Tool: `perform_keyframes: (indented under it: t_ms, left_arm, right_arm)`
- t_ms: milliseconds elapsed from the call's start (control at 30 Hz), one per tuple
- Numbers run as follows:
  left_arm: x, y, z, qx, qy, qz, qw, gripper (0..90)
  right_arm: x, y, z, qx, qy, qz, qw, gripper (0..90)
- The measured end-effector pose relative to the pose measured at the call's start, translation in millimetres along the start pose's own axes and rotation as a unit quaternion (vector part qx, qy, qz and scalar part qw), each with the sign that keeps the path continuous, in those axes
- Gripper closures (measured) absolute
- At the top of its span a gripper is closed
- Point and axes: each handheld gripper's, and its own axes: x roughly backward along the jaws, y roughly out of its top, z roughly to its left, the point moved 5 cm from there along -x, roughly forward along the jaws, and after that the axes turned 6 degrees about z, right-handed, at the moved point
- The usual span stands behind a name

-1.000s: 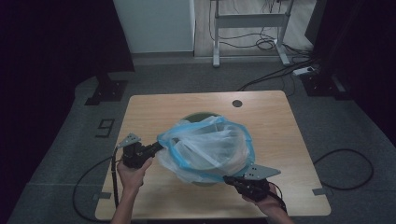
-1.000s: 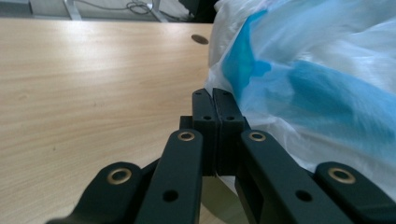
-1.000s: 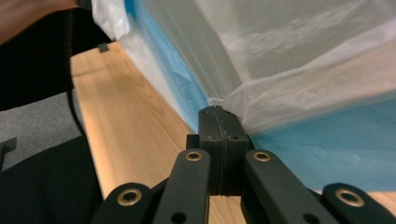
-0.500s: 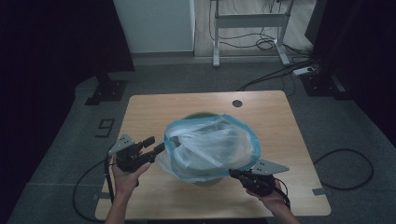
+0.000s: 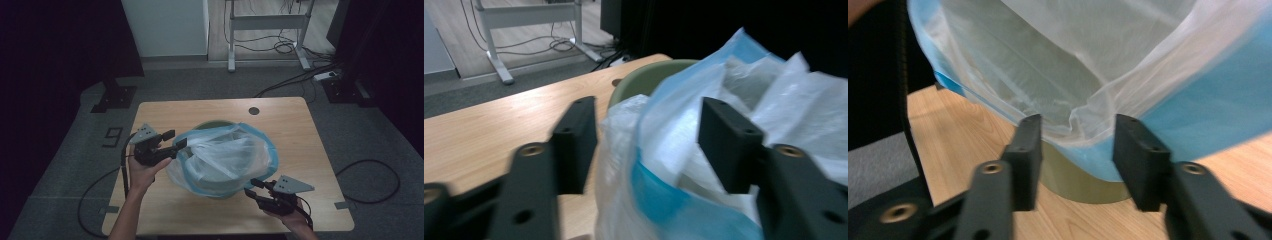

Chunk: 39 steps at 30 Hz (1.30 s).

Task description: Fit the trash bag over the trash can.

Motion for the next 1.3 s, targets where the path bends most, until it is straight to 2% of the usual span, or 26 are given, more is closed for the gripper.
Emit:
perform_keyframes:
  t_ms: [133, 233, 333, 433, 533, 633, 767, 867, 967, 1033, 1100, 1200, 1300]
  left_arm:
    - [-8.8, -2.5, 2.8, -0.012, 0.007, 0.018, 0.9997, 68.7]
    - [-9.8, -4.1, 4.3, -0.002, 0.010, 0.016, 0.9998, 80.2]
    - [-8.5, -5.4, 6.5, 0.007, 0.016, 0.011, 0.9998, 86.5]
    - [-6.1, -6.0, 8.8, 0.016, 0.018, 0.001, 0.9997, 89.1]
    - [-4.7, -5.7, 10.0, 0.019, 0.016, -0.006, 0.9997, 89.4]
    - [-5.0, -5.2, 10.4, 0.020, 0.016, -0.011, 0.9996, 89.4]
    - [-6.0, -4.9, 10.7, 0.021, 0.012, -0.019, 0.9995, 89.6]
    - [-6.0, -5.4, 11.7, 0.019, 0.012, -0.022, 0.9995, 89.7]
    - [-4.6, -5.0, 13.3, 0.023, 0.011, -0.031, 0.9992, 89.8]
    - [-3.5, -4.9, 14.4, 0.025, 0.011, -0.035, 0.9990, 89.8]
    - [-2.5, -5.3, 14.7, 0.026, 0.012, -0.037, 0.9989, 89.7]
    - [0.3, -6.6, 16.0, 0.029, 0.014, -0.042, 0.9986, 89.8]
    - [2.2, -7.4, 18.0, 0.034, 0.014, -0.045, 0.9983, 89.7]
  right_arm:
    - [25.7, 2.4, 8.3, 0.004, -0.002, -0.031, 0.9995, 44.4]
    - [46.3, 15.9, 7.8, 0.015, -0.016, -0.053, 0.9983, 42.9]
    - [62.1, 38.0, -0.7, 0.024, -0.033, -0.073, 0.9965, 43.3]
    - [65.6, 61.4, -12.4, 0.040, -0.054, -0.076, 0.9949, 42.8]
    - [58.0, 84.3, -29.8, 0.037, -0.070, -0.078, 0.9938, 42.3]
    - [40.1, 106.4, -51.3, 0.031, -0.083, -0.071, 0.9935, 41.8]
    - [10.8, 119.2, -75.7, 0.013, -0.100, -0.045, 0.9939, 42.8]
    - [-4.6, 119.1, -86.4, -0.005, -0.110, -0.032, 0.9934, 49.7]
    - [-13.4, 115.9, -92.9, -0.023, -0.109, -0.018, 0.9936, 66.8]
    - [-17.2, 113.8, -93.1, -0.021, -0.112, -0.017, 0.9934, 76.7]
    - [-21.1, 112.0, -92.3, -0.020, -0.105, -0.010, 0.9943, 79.3]
    - [-22.5, 110.9, -91.5, -0.016, -0.104, -0.009, 0.9944, 88.2]
    - [-22.5, 110.5, -91.2, -0.010, -0.104, -0.006, 0.9945, 89.1]
